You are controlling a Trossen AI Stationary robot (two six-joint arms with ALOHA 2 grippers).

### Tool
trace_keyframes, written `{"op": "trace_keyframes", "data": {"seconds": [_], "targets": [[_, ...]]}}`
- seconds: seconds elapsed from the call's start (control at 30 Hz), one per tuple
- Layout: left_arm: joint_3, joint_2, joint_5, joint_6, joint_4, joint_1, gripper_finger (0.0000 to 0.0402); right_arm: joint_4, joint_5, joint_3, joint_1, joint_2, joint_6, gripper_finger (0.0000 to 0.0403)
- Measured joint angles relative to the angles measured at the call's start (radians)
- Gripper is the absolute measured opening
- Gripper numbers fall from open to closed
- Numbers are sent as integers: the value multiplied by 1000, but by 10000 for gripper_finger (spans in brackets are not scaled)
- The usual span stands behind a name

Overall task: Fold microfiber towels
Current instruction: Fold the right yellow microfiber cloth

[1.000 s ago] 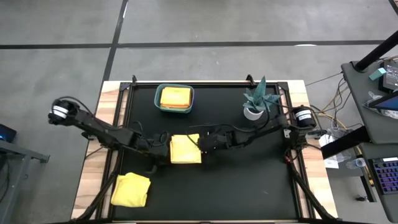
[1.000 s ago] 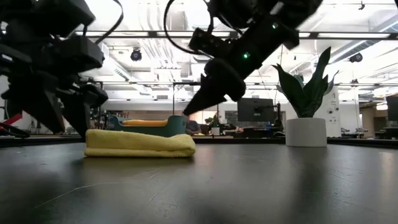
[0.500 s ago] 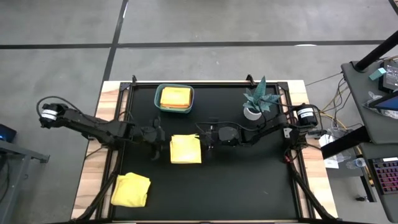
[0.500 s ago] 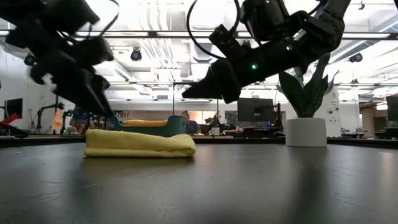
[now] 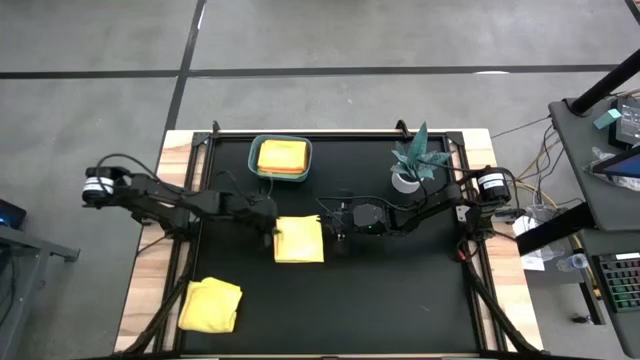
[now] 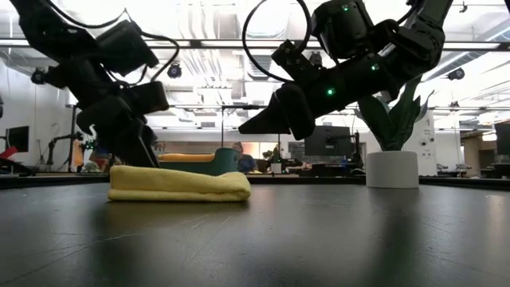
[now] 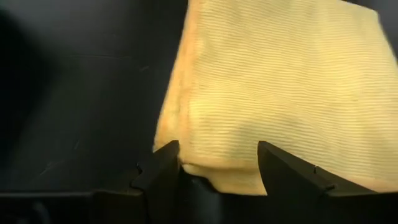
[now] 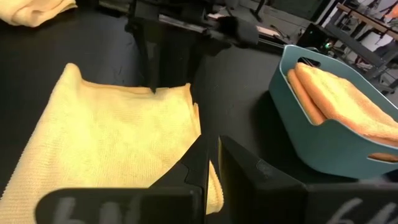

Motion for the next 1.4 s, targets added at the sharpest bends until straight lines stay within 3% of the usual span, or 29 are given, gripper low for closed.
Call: {"op": "trace_keyframes", "data": {"seconds": [0.13,0.5,0.73,0.97,1.23,1.4], "targets": [[12,37,4,11,-1,1,167,0,0,0,0,0,0,28],[17,-27,4,50,-2,1,8,0,0,0,0,0,0,28],[18,-117,-12,60,-33,1,5,0,0,0,0,0,0,28],[18,-181,-140,53,-156,1,1,-2,0,0,-1,1,0,28],[10,-169,-165,44,-215,1,1,-6,0,0,-2,2,1,28],[12,-168,-186,-1,-266,1,32,-8,0,0,-2,2,8,28]]}}
